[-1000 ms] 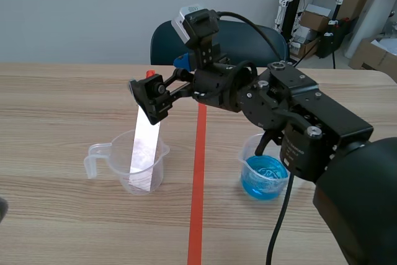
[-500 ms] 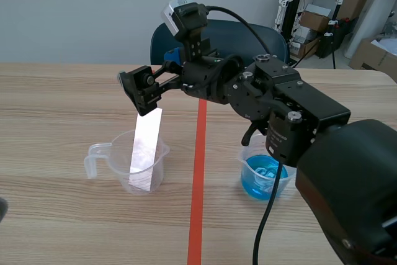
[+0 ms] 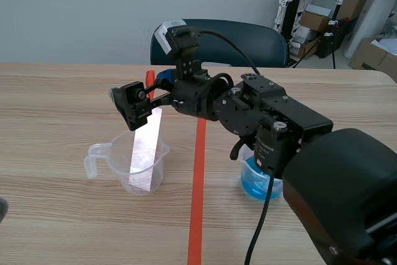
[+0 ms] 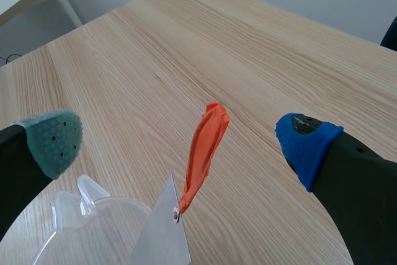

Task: Do the redox reaction experiment. lift the metal plate out of the left beaker

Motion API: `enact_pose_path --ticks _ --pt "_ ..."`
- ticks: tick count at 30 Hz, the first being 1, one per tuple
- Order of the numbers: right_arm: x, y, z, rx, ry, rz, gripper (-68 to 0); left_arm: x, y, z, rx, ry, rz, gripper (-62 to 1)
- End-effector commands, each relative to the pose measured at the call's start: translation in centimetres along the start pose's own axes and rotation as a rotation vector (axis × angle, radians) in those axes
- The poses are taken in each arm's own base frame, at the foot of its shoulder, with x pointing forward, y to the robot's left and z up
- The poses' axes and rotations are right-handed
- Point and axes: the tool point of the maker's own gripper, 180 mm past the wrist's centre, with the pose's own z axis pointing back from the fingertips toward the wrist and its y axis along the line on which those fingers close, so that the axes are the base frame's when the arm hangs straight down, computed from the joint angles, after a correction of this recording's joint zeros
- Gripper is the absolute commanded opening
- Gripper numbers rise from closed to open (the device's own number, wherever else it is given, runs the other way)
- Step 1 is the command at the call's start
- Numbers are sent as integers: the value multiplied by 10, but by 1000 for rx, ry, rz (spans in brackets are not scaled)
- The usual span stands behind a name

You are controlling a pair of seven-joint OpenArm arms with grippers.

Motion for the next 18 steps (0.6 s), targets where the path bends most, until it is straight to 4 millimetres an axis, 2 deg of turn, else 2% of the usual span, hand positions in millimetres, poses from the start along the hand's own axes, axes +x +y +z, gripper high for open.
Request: enact_pose_path --ticks 1,3,11,18 --pt "26 1 -4 13 -66 17 4 7 -2 -1 -8 -28 2 14" --pt "26 1 -4 12 -66 18 -2 8 -2 -1 -8 -31 1 14" --pt "25 0 -4 8 -65 19 -149 8 -3 -1 -14 -31 -8 14" --pt "25 -3 -3 3 -65 20 -238 8 -3 -1 -14 -31 -7 14"
